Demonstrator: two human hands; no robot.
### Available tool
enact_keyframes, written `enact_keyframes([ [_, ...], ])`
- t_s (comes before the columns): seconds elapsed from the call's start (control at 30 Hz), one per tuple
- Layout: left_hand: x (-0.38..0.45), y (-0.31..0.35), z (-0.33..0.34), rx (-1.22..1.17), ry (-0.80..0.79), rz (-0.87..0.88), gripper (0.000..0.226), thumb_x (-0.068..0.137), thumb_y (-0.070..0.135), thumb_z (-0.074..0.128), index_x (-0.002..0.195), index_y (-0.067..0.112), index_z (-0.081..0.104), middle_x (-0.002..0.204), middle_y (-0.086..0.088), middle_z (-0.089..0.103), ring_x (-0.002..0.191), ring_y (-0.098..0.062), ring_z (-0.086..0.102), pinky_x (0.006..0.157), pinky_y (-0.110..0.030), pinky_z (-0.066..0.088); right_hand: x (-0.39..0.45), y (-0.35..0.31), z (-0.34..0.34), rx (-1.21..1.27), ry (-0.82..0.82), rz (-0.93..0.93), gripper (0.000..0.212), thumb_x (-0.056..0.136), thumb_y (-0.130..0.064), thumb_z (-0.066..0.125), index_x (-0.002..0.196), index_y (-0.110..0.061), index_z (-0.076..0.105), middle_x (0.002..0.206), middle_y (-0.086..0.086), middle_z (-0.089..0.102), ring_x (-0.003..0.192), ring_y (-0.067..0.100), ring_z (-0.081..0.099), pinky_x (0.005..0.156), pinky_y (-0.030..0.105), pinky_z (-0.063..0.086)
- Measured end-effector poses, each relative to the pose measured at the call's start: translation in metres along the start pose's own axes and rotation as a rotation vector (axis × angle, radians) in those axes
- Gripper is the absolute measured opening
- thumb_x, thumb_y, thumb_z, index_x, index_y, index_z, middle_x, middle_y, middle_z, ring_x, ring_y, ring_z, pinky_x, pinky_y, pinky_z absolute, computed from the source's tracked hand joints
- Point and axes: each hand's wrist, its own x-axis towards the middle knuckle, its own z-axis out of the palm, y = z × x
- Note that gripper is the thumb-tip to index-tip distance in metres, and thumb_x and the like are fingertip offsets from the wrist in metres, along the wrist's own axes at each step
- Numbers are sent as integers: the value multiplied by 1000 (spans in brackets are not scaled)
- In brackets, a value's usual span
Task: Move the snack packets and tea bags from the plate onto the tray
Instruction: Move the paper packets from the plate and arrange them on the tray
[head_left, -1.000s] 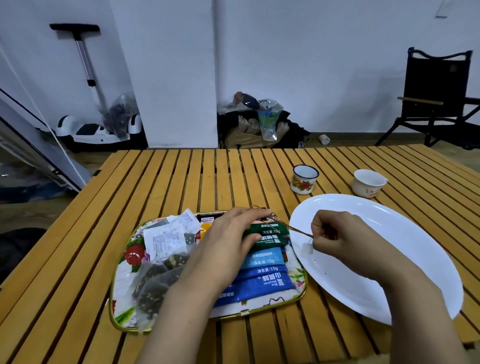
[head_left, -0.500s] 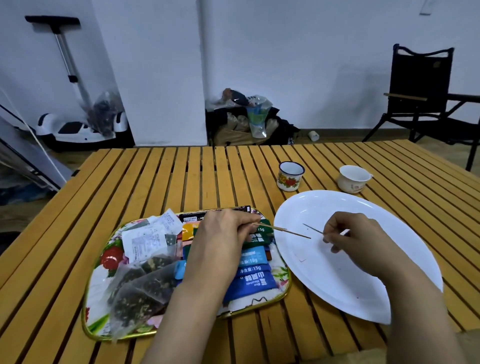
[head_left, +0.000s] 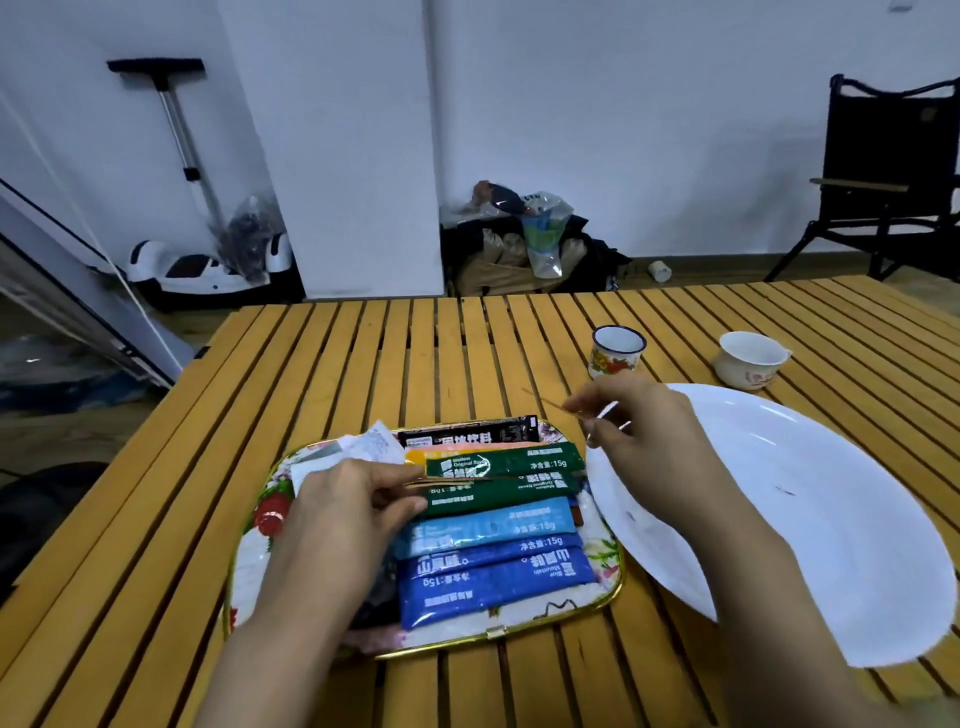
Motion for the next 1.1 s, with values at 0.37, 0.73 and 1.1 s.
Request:
enact_keyframes([
  [0.37,0,-4,-7,160,-84,91,38,91,30,57,128,38,55,116,9,51,111,-10,48,87,-28,46,-3,-29,48,21,-106,-53,18,90,-11,60,96,-24,71,103,-8,67,99,5,56,80,21,52],
  [0.73,7,-27,-35,29,196,-72,26,91,18,54,106,34,67,119,1,56,100,-15,57,75,-36,53,-4,-3,37,-22,-35,47,18,90,-15,59,98,-32,63,102,-13,61,106,13,55,95,46,46],
  [1.1,25,-77,-31,109,30,-573,22,92,24,56,102,6,63,83,-13,60,78,-29,55,65,-35,45,-9,24,41,-254,-18,268,17,90,-25,60,105,-25,68,111,3,54,105,20,55,92,44,45],
])
